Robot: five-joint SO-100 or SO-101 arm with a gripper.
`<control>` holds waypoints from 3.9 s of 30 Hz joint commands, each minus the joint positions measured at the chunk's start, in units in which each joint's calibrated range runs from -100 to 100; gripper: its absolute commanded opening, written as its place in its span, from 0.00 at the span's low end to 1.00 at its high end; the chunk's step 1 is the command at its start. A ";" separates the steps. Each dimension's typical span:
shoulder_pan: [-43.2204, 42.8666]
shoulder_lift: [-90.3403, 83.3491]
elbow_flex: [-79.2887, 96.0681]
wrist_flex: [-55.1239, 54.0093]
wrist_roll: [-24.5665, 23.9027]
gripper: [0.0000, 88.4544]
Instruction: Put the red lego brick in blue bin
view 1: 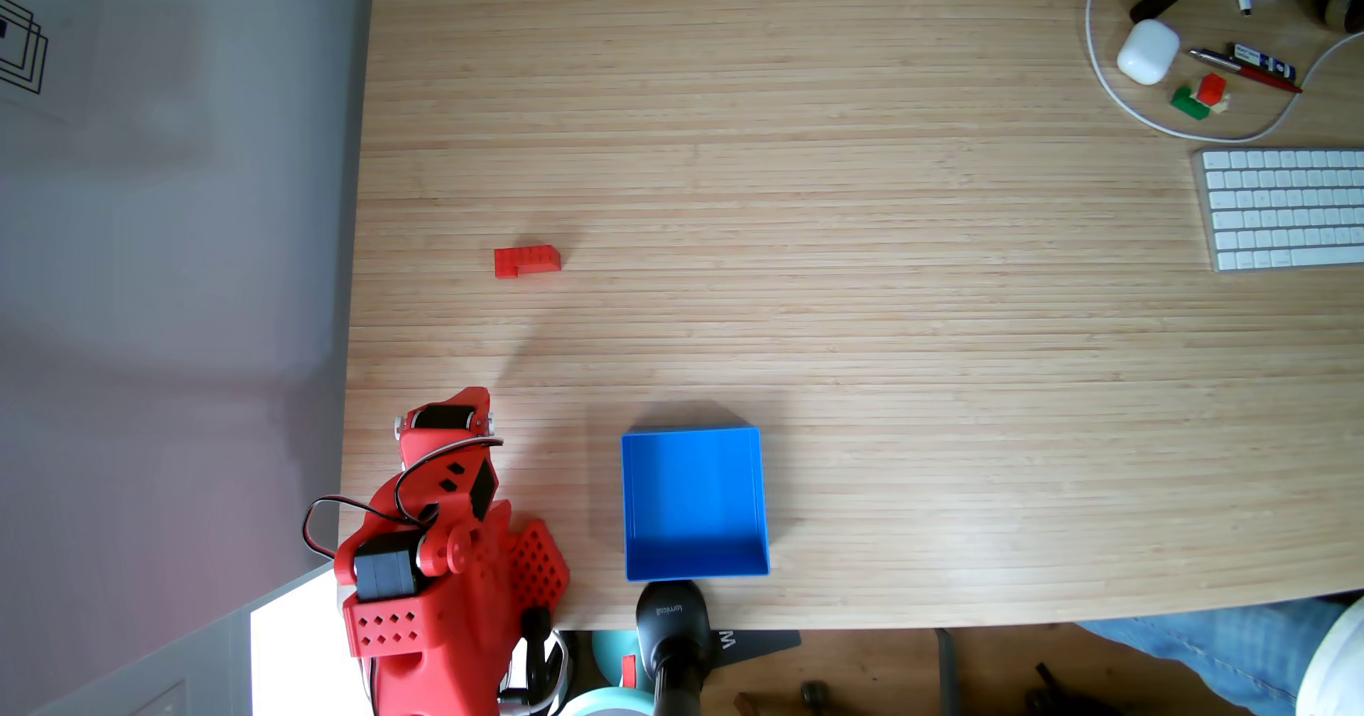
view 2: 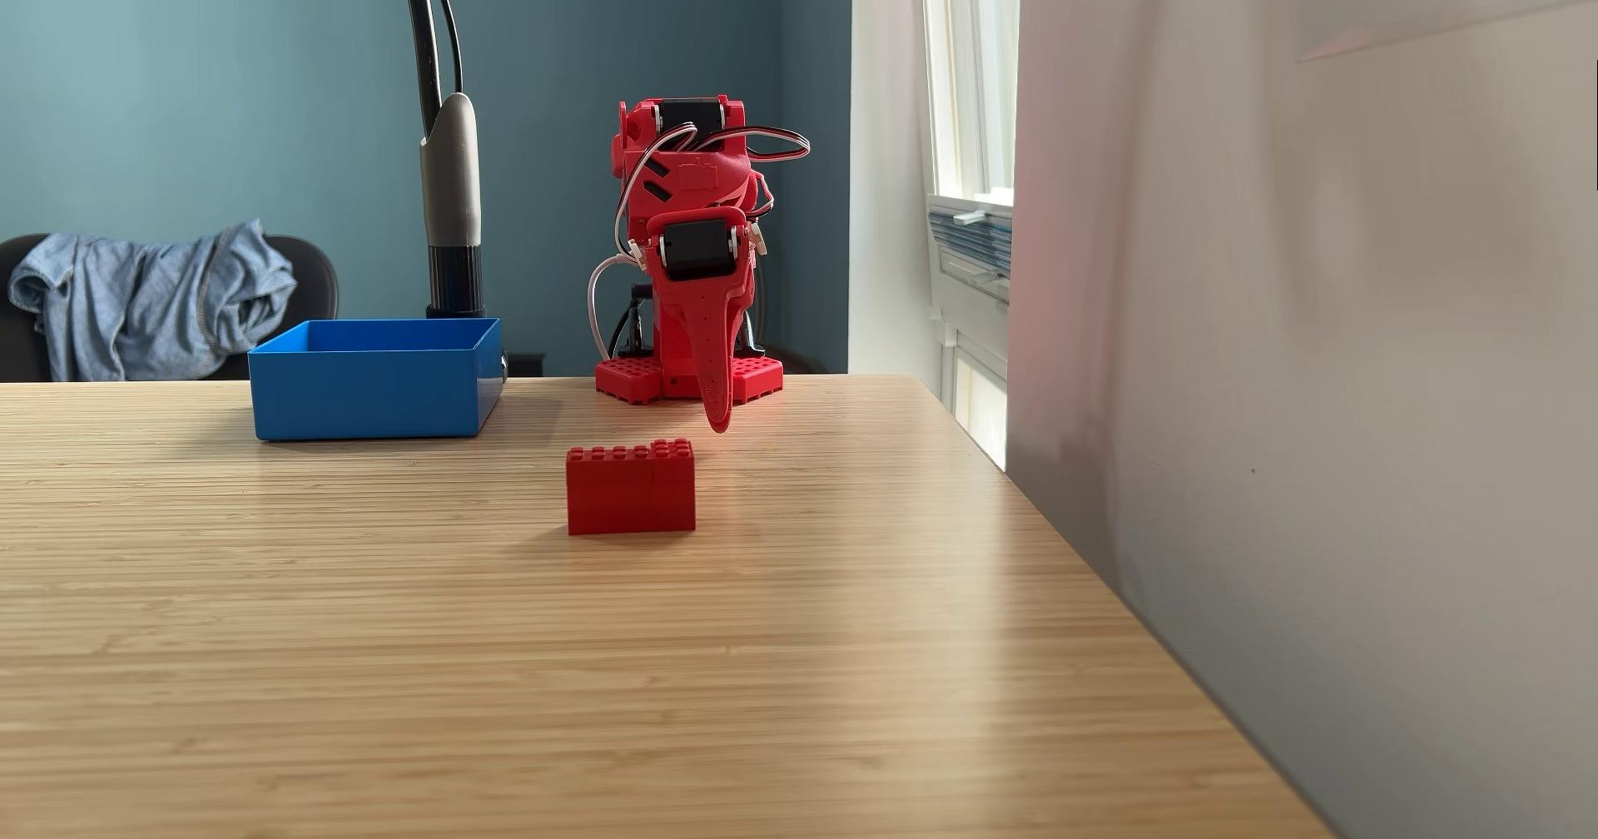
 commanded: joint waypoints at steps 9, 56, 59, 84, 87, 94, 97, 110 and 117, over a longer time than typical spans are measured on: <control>0.71 -0.31 0.82 -3.19 2.74 0.00; 11.60 52.71 -52.18 -8.22 5.47 0.28; 11.67 57.02 -54.54 -7.82 5.52 0.29; 10.45 92.56 -85.75 2.74 6.59 0.30; 9.51 95.63 -87.66 3.39 6.64 0.30; 8.07 101.18 -90.38 4.04 6.64 0.29; 7.92 103.08 -91.65 4.04 6.69 0.28; 8.21 112.03 -98.55 4.04 6.84 0.22; 8.21 113.52 -100.18 4.04 6.06 0.04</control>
